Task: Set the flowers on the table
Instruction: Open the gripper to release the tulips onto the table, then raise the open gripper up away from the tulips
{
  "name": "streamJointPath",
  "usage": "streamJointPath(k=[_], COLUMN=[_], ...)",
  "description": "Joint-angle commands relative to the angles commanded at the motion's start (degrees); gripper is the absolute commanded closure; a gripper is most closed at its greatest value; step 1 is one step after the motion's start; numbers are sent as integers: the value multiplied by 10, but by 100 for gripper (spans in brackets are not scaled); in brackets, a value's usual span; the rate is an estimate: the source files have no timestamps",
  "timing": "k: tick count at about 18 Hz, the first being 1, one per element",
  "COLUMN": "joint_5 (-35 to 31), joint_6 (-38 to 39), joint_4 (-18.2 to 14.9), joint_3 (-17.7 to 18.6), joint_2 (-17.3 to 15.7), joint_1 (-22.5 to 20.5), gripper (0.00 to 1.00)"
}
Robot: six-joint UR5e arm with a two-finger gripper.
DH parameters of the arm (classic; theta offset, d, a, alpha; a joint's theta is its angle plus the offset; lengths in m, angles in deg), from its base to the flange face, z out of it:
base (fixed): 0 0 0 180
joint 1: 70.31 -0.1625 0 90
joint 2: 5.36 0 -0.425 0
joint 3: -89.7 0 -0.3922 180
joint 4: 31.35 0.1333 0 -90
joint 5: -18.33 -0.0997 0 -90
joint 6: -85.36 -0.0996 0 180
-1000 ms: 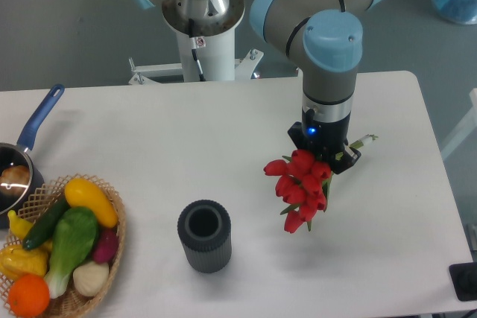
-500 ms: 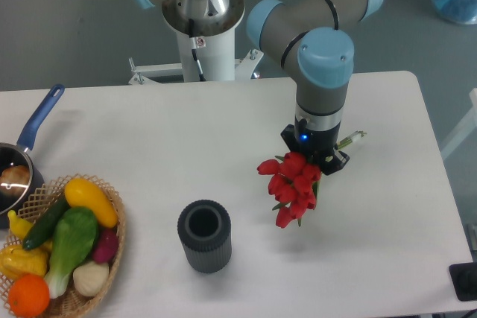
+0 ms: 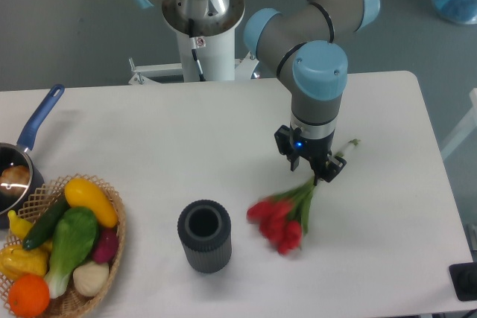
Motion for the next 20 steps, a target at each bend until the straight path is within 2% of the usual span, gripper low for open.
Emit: streamJointPath(k=[4, 7, 11, 17, 20], joint_5=[3, 26, 61, 59, 58], joint_6=[8, 43, 27, 106, 108], joint_4=[36, 93, 96, 94, 94], joint_3=[-1, -5, -4, -3, -3], joint_2=[-7, -14, -31, -48, -48], joint_1=[-3, -12, -32, -37, -39], gripper=[0, 0, 0, 0, 0])
